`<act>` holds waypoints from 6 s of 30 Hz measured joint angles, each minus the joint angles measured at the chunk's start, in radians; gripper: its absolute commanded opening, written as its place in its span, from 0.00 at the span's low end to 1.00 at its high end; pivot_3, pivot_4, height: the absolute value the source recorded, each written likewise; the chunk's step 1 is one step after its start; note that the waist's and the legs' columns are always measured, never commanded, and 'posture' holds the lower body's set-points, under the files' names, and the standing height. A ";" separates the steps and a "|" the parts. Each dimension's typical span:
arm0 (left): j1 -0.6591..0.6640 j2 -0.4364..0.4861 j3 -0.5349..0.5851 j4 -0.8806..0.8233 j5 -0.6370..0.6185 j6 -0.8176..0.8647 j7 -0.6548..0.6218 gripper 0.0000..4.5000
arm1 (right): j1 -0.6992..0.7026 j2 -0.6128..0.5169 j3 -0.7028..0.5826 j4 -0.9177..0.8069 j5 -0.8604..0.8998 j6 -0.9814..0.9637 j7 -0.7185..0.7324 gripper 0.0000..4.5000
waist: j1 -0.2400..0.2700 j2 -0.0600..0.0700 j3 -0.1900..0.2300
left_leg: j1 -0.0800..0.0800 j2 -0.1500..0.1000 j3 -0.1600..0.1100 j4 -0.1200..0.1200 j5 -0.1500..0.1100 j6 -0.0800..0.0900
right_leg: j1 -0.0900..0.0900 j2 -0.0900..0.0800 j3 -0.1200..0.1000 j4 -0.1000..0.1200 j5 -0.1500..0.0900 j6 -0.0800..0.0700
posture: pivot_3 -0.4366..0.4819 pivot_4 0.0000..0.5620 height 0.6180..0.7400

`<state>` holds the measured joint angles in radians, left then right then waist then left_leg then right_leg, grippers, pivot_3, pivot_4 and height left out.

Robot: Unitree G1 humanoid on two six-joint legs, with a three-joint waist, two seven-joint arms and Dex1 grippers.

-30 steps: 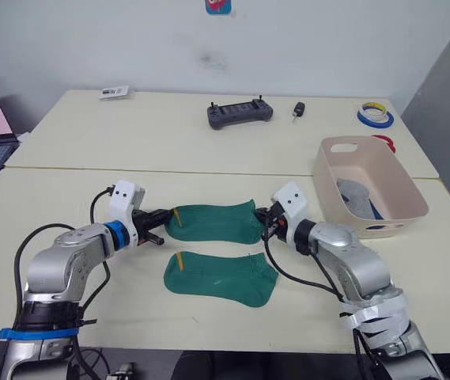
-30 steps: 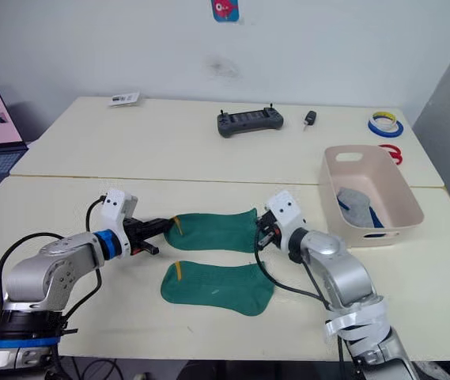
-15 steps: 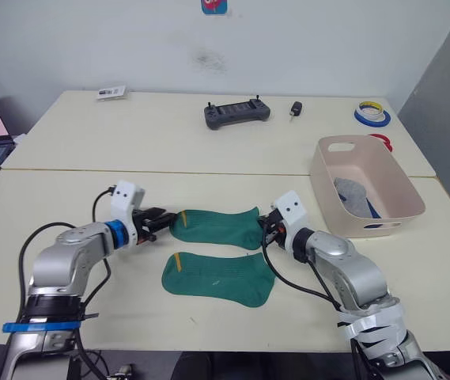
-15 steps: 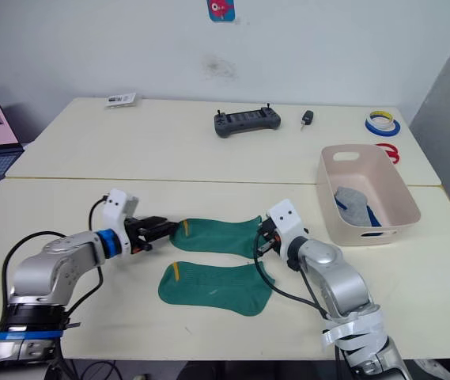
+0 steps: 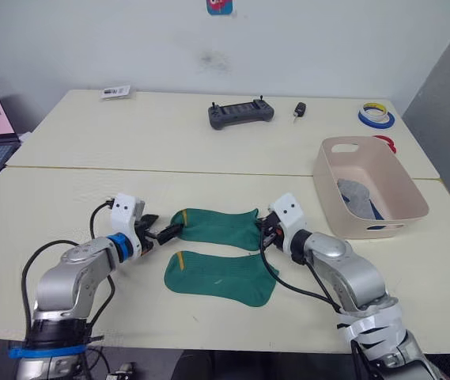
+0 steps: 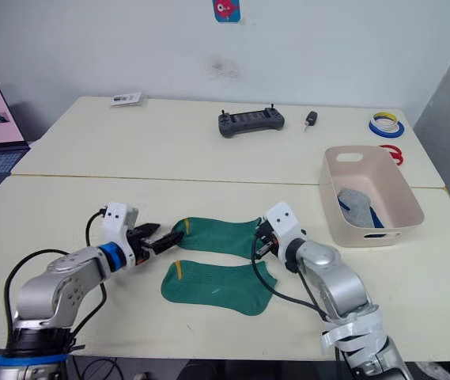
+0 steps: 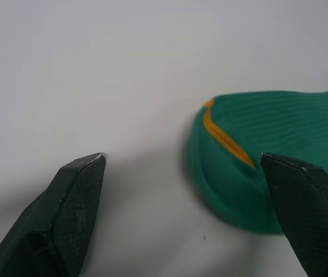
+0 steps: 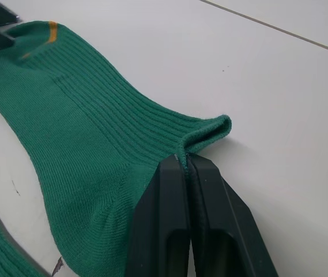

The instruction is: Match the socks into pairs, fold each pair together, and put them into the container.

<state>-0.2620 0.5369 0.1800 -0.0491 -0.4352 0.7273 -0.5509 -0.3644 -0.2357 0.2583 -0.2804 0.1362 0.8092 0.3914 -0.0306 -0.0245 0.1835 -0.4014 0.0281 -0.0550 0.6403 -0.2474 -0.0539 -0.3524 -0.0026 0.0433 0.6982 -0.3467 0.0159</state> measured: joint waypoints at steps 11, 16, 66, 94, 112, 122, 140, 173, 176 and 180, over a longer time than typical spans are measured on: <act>-0.053 -0.008 -0.016 0.059 0.013 0.015 -0.005 0.30 | 0.000 -0.001 0.000 0.000 -0.001 0.000 -0.001 0.00 | 0.000 0.000 0.000 | 0.000 0.000 0.000 0.000 0.000 0.000 | 0.000 0.000 0.000 0.000 0.000 0.000 | 0.48 0.27 1.00; -0.053 -0.008 -0.024 0.057 0.008 0.032 -0.032 0.00 | 0.000 -0.001 0.000 0.000 -0.001 -0.006 -0.002 0.00 | 0.000 0.000 0.000 | 0.000 0.000 0.000 0.000 0.000 0.000 | 0.000 0.000 0.000 0.000 0.000 0.000 | 0.48 0.27 1.00; 0.431 0.123 0.160 -0.338 -0.374 0.154 -0.112 0.00 | 0.444 -0.198 -0.078 -0.352 0.250 -0.083 0.101 0.00 | 0.000 -0.001 0.000 | 0.001 0.001 0.000 -0.004 0.000 0.000 | 0.000 0.000 0.001 -0.002 0.000 0.000 | 0.48 0.27 1.00; 0.406 0.126 0.115 -0.341 -0.323 0.151 -0.052 0.09 | 0.364 -0.242 -0.005 -0.312 0.236 -0.023 0.109 0.30 | 0.000 -0.001 -0.001 | 0.001 0.001 0.000 -0.004 0.000 0.000 | 0.000 0.000 0.001 -0.002 0.000 0.000 | 0.48 0.27 1.00; 0.461 0.212 0.249 -0.432 -0.288 -0.053 -0.214 0.50 | 0.303 -0.348 -0.086 -0.417 0.316 -0.065 0.226 1.00 | 0.001 -0.001 -0.001 | 0.001 0.000 0.000 -0.004 0.000 0.000 | 0.001 0.000 0.001 -0.002 0.000 0.000 | 0.48 0.27 1.00; 0.327 0.267 -0.086 -0.463 -0.142 -0.142 -0.318 0.00 | 0.153 -0.306 0.155 -0.273 0.182 -0.160 0.282 0.34 | -0.003 -0.001 0.000 | 0.002 0.001 0.001 -0.004 0.000 0.000 | 0.000 0.001 0.001 -0.002 0.000 0.000 | 0.48 0.27 1.00; 0.297 0.269 -0.257 -0.240 0.080 -0.342 -0.383 0.00 | 0.261 -0.415 0.153 -0.294 0.096 -0.135 0.325 0.00 | 0.001 0.000 -0.003 | 0.003 0.000 0.000 -0.003 0.000 0.000 | 0.003 0.000 0.000 -0.002 0.000 0.000 | 0.48 0.27 1.00; 0.263 0.202 -0.169 -0.168 0.090 -0.342 -0.327 0.00 | 0.277 -0.386 0.070 -0.195 0.056 -0.293 0.368 0.00 | 0.002 0.000 -0.003 | 0.003 0.000 -0.001 -0.002 0.000 0.000 | 0.003 0.000 0.000 -0.002 0.000 0.000 | 0.48 0.27 1.00; 0.277 0.182 -0.145 -0.189 0.050 -0.344 -0.342 0.00 | 0.310 -0.392 0.031 -0.281 0.092 -0.282 0.369 0.00 | 0.001 0.000 -0.003 | 0.001 0.001 -0.001 -0.001 0.000 0.000 | 0.002 0.001 0.000 -0.001 0.000 0.000 | 0.48 0.27 1.00; 0.289 0.231 -0.123 -0.270 0.015 -0.344 -0.400 0.00 | 0.347 -0.397 -0.033 -0.355 0.131 -0.238 0.354 0.00 | 0.001 0.000 -0.003 | 0.001 0.001 -0.001 -0.001 0.000 0.000 | 0.002 0.001 0.000 -0.001 0.000 0.000 | 0.48 0.27 1.00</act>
<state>0.0274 0.7679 0.0570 -0.3189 -0.4206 0.3828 -0.9509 -0.0178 -0.6327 0.2251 -0.6358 0.2672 0.5711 0.7450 -0.0293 -0.0245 0.1807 -0.3999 0.0287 -0.0562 0.6389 -0.2475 -0.0537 -0.3500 -0.0019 0.0431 0.6968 -0.3471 0.0160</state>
